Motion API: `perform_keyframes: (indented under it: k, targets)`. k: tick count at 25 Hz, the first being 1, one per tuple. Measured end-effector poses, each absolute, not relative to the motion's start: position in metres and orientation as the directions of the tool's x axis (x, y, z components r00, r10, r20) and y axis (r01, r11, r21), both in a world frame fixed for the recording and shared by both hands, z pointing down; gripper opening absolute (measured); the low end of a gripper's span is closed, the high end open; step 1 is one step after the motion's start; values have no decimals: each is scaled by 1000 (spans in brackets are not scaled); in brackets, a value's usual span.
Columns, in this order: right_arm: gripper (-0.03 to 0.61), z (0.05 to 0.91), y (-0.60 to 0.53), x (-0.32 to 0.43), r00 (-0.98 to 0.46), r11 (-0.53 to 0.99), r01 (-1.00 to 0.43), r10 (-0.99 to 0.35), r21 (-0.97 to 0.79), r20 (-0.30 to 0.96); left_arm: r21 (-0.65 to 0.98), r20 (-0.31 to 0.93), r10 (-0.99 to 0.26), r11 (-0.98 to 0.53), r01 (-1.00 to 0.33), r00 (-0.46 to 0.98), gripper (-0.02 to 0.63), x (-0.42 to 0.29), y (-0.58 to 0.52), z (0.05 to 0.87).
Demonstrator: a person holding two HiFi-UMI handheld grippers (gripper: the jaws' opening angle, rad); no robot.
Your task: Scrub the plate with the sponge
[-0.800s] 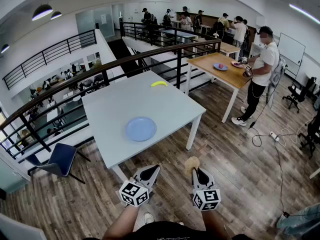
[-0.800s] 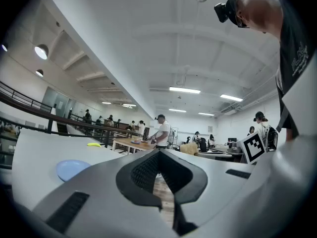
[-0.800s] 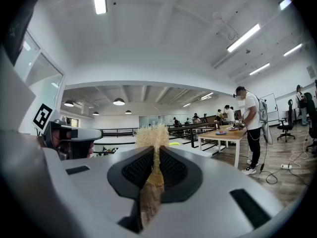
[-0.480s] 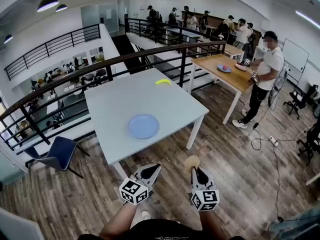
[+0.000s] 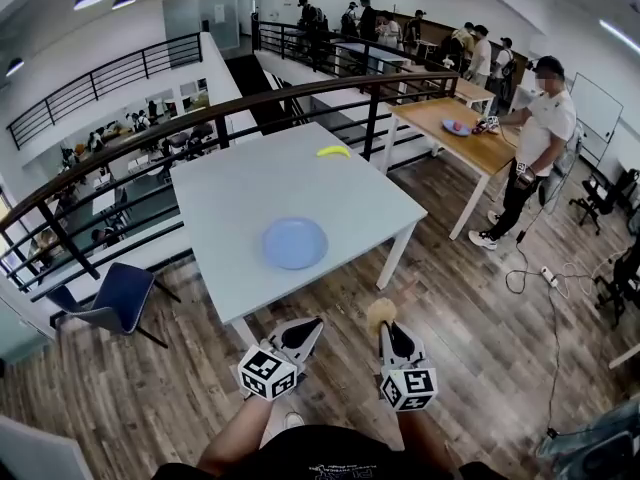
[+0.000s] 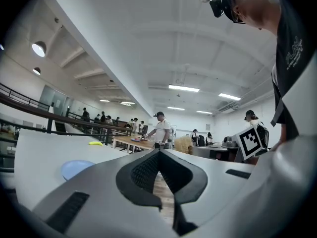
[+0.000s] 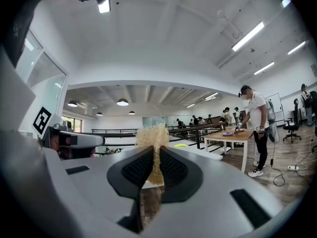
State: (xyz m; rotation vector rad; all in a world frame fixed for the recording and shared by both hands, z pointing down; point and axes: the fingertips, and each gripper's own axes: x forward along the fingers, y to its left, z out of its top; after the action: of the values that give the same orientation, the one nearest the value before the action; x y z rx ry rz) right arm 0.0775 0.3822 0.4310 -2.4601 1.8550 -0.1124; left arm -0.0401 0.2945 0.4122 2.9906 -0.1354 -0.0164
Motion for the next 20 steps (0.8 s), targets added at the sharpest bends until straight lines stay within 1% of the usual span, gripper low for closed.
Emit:
perform_keyframes:
  k: [7,12,20]
  targets:
    - [43,425,348,63,279,-281,-957,-960,-73,33,119,-82,-152,-983,-141,985,3,-66,251,389]
    - [43,426,321,55,286,-287,-957,-958,-36,40,113,-80,-176,-980,-166,981,3,-71,220,390]
    - [43,431,298,44,283,-285,-958,-958,-44,41,124,-65,-179,-978,-170,982,3,-76,195,399]
